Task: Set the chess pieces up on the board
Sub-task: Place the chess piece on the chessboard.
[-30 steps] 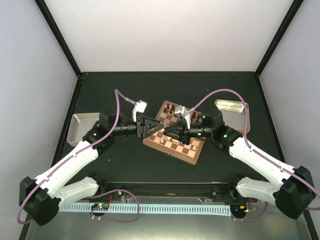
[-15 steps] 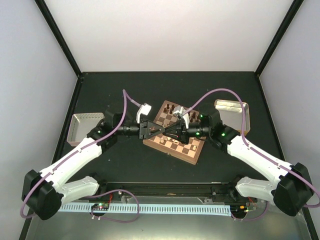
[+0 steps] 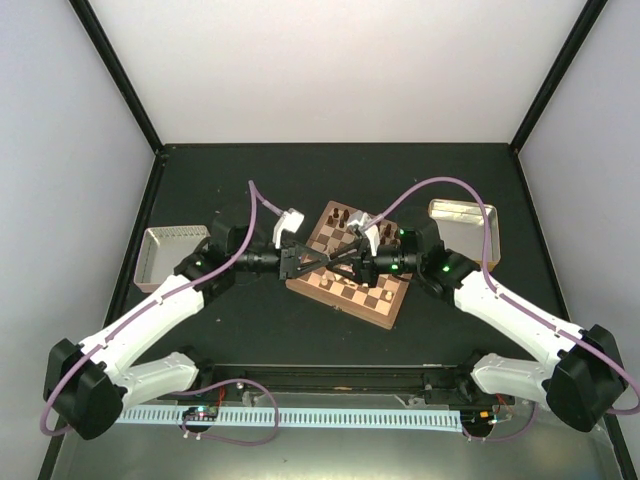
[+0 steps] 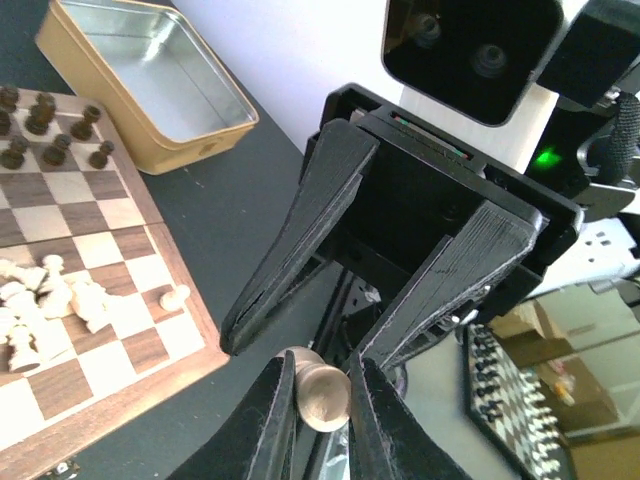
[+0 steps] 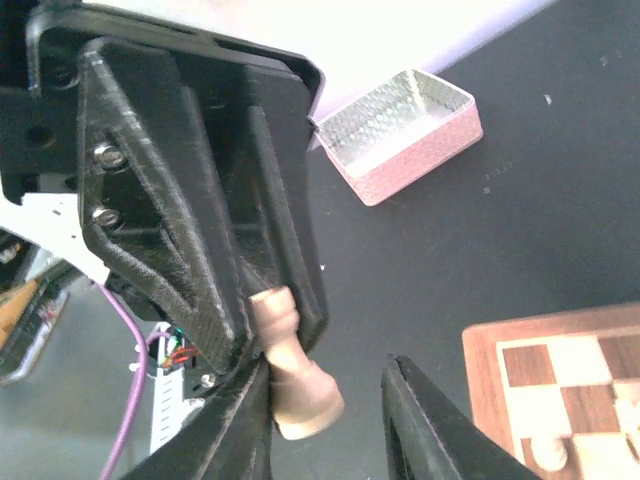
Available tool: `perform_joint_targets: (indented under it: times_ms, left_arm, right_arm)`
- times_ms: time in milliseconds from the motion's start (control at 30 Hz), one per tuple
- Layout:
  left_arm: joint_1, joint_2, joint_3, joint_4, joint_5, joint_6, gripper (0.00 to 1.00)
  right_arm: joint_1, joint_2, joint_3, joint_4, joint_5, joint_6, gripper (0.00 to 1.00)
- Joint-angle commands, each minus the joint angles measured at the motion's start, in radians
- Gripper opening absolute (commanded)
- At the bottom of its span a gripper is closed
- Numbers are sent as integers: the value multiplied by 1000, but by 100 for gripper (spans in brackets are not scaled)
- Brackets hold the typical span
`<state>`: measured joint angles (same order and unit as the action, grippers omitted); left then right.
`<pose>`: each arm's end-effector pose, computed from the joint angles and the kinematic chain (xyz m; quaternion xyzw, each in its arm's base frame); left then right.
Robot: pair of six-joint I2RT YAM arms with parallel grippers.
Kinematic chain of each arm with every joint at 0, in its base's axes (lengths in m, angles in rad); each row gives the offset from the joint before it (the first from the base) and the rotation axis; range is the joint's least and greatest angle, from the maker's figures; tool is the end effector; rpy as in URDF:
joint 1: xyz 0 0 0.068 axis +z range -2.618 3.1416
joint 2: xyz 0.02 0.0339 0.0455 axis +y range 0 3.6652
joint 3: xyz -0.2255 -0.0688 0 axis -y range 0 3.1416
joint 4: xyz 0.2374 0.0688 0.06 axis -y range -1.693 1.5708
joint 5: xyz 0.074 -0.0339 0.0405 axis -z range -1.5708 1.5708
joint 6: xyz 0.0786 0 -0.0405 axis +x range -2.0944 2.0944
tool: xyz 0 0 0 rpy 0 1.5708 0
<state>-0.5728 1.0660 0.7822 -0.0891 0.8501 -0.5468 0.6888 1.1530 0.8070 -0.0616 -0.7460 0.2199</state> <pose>0.1973 -0.1975 0.2561 0.2422 0.7494 -0.5613 0.2544 0.1924 0.2275 0.2433 -0.3755 0.7103 0.4981 0.3260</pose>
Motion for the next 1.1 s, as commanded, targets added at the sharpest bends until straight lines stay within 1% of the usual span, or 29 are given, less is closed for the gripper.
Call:
perform_joint_targets:
  times_ms: [0, 100, 133, 200, 267, 367, 467, 700, 1067]
  left_arm:
    - [-7, -30, 43, -62, -123, 59, 7]
    - [-7, -50, 47, -137, -275, 87, 6]
    - [-7, -55, 48, -160, -340, 96, 6]
    - [-7, -57, 48, -220, -462, 110, 6]
    - [-6, -43, 55, -265, -561, 120, 6]
    - [-7, 22, 70, -304, -645, 126, 6]
    - [-9, 98, 93, -332, -679, 129, 5]
    - [-16, 285, 138, -371, -687, 162, 4]
    - [-21, 450, 152, -346, -654, 162, 4]
  right_arm:
    - [4, -7, 20, -28, 91, 1, 40]
    - [4, -31, -4, -41, 181, -4, 55]
    - [4, -41, -12, -41, 218, -2, 57]
    - [3, -61, -26, -40, 312, 20, 60]
    - [3, -71, -31, -44, 395, 46, 60]
    - [3, -80, -40, -38, 498, 99, 60]
    - [3, -83, -54, -23, 560, 143, 60]
    - [2, -57, -63, -35, 608, 185, 60]
    - [2, -13, -49, -48, 623, 198, 59]
